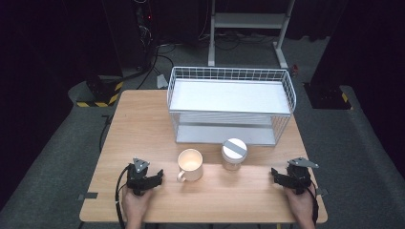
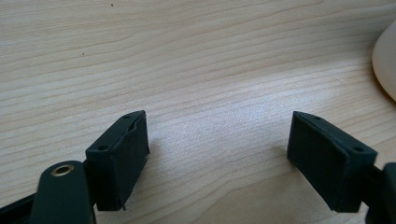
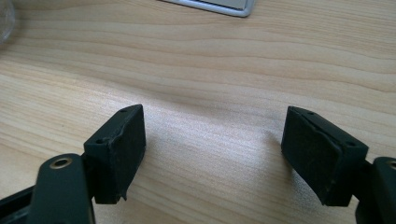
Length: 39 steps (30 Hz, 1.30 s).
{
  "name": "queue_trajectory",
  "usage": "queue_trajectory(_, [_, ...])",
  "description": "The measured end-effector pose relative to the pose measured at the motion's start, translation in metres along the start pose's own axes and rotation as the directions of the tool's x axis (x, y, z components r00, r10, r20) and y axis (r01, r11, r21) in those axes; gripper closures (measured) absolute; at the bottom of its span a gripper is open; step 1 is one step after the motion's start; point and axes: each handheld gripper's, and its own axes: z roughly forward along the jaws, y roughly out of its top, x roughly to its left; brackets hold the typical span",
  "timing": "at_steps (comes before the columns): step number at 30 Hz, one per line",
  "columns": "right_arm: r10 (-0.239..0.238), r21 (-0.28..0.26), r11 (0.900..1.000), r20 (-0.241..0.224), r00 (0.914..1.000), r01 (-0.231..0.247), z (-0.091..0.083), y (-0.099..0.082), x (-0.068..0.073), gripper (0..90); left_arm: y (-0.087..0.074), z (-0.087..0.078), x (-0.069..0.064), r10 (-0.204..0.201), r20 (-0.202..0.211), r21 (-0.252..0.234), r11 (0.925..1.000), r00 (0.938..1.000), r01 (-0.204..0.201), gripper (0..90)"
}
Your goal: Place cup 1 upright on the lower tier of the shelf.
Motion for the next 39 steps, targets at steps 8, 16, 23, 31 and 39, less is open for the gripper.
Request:
queue_trajectory(8, [-0.001, 0.000, 1.0000, 0.000, 1.0000, 0.001, -0.0001, -0.0001, -0.0001, 22.1, 0.0000, -0.0001, 0.0001, 0.000, 0.000, 0.000, 1.0000, 1.0000, 0.000, 20.8])
queue_trajectory(16, [0.000, 0.001, 1.0000, -0.001, 1.0000, 0.000, -0.0001, 0.0000, 0.0000, 22.1, -0.0001, -0.0001, -0.0001, -0.005, 0.000, -0.001, 1.0000, 1.0000, 0.005, 21.2])
queue_trajectory(23, [0.011, 0.006, 0.9999, 0.001, 0.9999, -0.011, -0.0008, -0.0007, 0.0011, 20.0, 0.0000, -0.0004, 0.0004, -0.006, -0.002, 0.001, 1.0000, 1.0000, 0.006, 21.8])
queue_trajectory(31, [-0.010, 0.017, 0.9998, -0.022, 0.9997, 0.011, -0.0012, -0.0015, 0.0023, 14.0, 0.0000, -0.0003, 0.0007, -0.006, -0.006, 0.000, 1.0000, 1.0000, 0.006, 21.8])
queue_trajectory(39, [-0.002, 0.012, 0.9999, -0.049, 0.9988, 0.002, -0.0050, -0.0045, 0.0036, 14.0, 0.0000, -0.0003, 0.0008, -0.007, -0.006, 0.000, 1.0000, 1.0000, 0.007, 21.9])
